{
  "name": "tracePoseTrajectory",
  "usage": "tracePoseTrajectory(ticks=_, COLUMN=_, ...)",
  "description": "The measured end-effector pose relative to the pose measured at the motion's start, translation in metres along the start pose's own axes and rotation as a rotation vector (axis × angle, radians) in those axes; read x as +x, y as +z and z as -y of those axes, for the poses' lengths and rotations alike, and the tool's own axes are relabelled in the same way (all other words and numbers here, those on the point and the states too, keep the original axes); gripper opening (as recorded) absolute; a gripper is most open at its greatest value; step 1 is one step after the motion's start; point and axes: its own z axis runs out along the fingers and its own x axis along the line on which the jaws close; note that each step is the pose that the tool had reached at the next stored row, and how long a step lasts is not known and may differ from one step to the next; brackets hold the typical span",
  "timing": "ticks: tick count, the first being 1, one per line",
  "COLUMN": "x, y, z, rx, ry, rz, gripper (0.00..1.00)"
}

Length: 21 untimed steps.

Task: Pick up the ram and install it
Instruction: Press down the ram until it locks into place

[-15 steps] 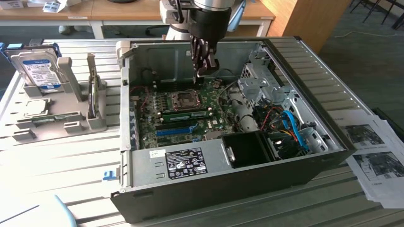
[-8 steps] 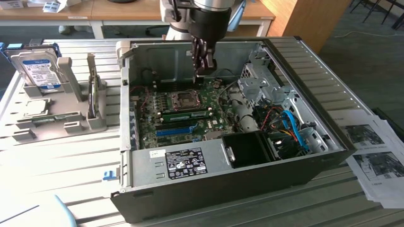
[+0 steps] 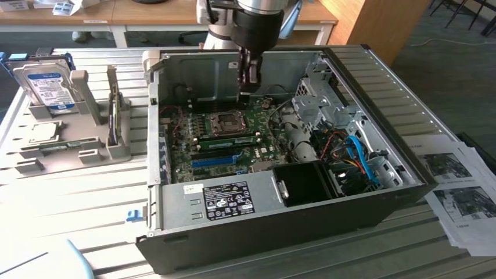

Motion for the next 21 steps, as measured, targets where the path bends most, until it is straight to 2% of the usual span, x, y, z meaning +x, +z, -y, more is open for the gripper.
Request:
tracePoseTrajectory(ticks=14, x=0.0000, y=0.0011, z=0.0000, rx=-0.0039, ry=0.237, rz=0.0087, gripper=0.09)
tracePoseTrajectory(ticks=21, x=0.0000, y=0.0014, z=0.0000, rx=-0.0053, ry=0.326, rz=0.0120, gripper=0.09)
